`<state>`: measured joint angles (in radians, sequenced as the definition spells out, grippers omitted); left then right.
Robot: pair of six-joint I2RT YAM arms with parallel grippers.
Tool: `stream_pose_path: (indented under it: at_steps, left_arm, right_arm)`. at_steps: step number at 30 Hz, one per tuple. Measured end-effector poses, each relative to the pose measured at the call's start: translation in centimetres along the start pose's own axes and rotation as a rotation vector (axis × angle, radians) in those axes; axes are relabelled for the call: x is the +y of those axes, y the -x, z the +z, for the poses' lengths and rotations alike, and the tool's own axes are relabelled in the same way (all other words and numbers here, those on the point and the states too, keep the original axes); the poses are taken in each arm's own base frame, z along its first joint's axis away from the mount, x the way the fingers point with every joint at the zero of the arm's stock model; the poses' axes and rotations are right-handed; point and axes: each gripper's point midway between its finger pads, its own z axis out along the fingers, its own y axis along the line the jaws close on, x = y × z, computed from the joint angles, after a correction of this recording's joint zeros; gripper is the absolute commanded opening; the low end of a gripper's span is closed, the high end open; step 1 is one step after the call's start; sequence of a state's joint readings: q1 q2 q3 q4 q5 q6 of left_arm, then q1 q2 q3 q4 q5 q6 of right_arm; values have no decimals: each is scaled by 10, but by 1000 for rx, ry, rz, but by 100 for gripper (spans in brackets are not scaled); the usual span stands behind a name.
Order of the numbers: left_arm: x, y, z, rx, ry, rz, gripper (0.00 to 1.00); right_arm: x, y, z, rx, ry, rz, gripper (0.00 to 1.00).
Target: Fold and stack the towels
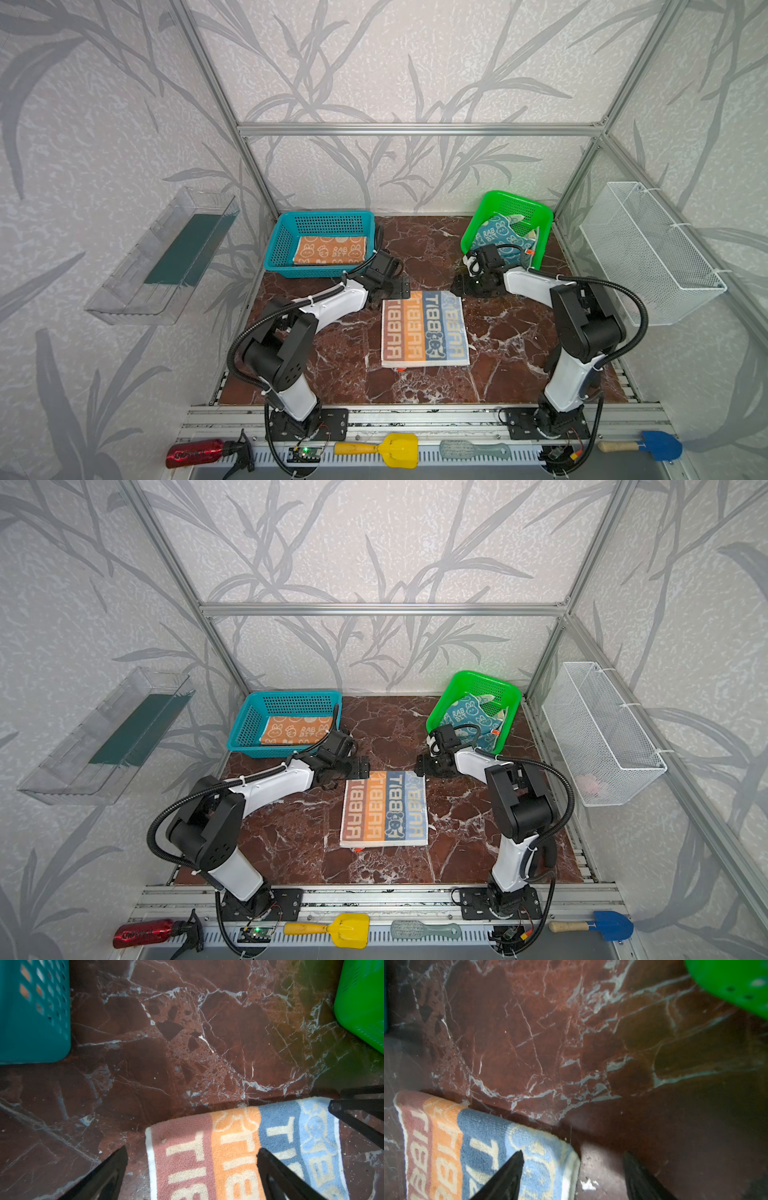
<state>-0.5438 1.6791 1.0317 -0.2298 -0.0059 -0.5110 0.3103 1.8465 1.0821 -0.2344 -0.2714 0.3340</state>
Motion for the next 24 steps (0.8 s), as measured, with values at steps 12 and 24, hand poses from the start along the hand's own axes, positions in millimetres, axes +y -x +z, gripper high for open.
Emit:
stream_pose_path:
  at_steps: [12,24]
  left_arm:
    - [-2,-8,0,38,-19,1,99]
    - [9,-22,17,90,24,25,99]
  right_arm:
    - [7,-2,9,7,8,-26,35]
    - [6,-4,13,9,7,-14,11]
